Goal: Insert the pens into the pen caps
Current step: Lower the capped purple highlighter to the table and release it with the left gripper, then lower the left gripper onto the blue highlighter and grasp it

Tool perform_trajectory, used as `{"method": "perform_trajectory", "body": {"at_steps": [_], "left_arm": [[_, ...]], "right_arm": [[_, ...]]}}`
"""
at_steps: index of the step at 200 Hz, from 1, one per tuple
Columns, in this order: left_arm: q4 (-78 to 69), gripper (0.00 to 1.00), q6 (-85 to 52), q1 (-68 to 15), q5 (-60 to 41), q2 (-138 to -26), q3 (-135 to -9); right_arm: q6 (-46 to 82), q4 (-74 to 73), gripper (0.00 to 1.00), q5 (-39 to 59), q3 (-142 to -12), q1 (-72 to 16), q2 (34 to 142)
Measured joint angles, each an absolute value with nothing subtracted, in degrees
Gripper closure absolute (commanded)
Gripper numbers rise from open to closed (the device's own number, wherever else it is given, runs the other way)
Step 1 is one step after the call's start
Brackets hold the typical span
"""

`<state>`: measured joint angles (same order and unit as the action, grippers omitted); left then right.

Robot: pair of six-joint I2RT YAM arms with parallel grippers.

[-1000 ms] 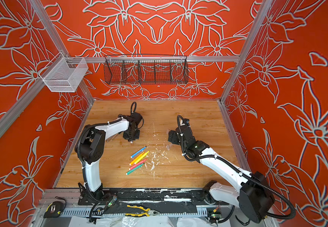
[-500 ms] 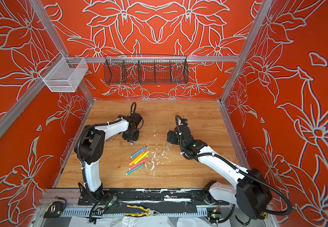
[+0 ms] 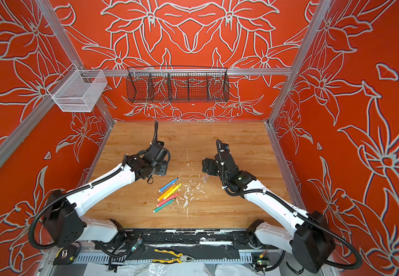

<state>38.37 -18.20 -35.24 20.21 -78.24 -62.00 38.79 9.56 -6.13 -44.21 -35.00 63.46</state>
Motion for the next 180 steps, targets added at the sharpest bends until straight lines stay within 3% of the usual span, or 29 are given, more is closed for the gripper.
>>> {"method": "perform_trajectory", "body": {"at_steps": [84,180], "left_arm": [[44.18,0.39,-24.8,-35.64,17.3,-80.47,-53.91],[43.48,0.42,-24.51,-35.7,12.47,-91.74,-57.43]], "right_arm": [[39.35,9.21,0.1,-4.56,-44.18,-35.03,61.87],[39.33,9.23,0.11,-4.67,-44.18,-35.0,63.05]]}}
